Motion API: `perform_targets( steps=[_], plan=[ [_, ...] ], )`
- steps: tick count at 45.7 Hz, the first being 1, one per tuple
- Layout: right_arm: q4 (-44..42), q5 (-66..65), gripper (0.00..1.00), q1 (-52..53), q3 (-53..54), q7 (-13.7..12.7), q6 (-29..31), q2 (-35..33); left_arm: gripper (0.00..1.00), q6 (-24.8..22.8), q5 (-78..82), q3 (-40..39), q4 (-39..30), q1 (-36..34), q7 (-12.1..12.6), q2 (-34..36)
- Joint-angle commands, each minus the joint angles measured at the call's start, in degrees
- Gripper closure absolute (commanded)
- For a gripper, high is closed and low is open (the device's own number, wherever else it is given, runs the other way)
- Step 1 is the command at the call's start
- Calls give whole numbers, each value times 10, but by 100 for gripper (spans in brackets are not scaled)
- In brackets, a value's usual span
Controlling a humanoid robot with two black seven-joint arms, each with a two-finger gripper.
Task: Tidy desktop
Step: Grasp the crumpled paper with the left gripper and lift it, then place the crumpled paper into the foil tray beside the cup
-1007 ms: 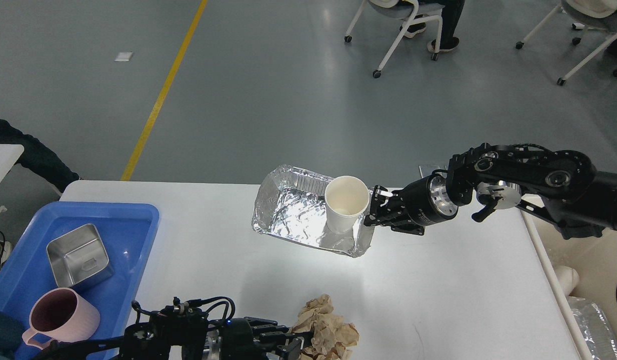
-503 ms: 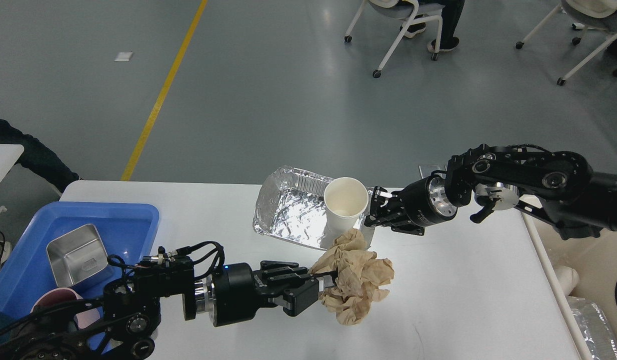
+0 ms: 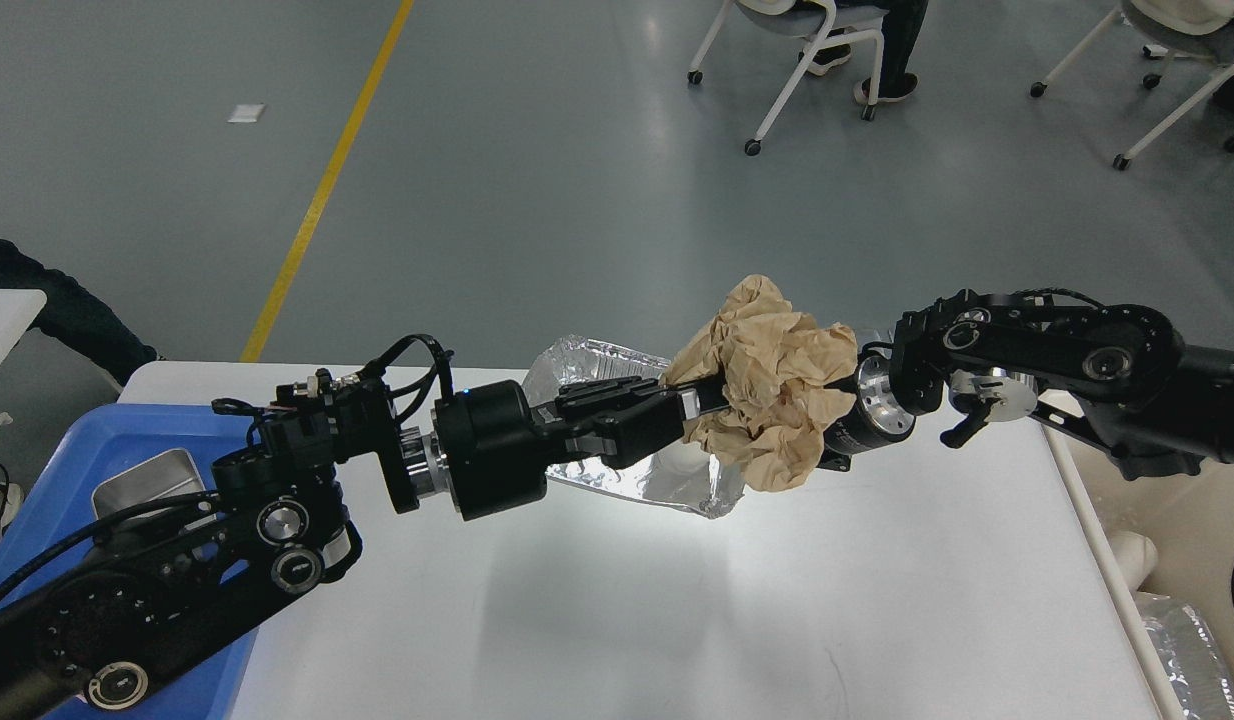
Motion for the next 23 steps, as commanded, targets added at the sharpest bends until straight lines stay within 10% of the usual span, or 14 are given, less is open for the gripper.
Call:
perform_targets(
  steps=[1,23],
  plan=[
    [0,0,100,0,-1,0,0,1,98,0,-2,-1,0,-1,1,-1],
    [-2,0,100,-4,-1,0,-2,5,95,0,-7,-87,12,24,61,187]
  ],
)
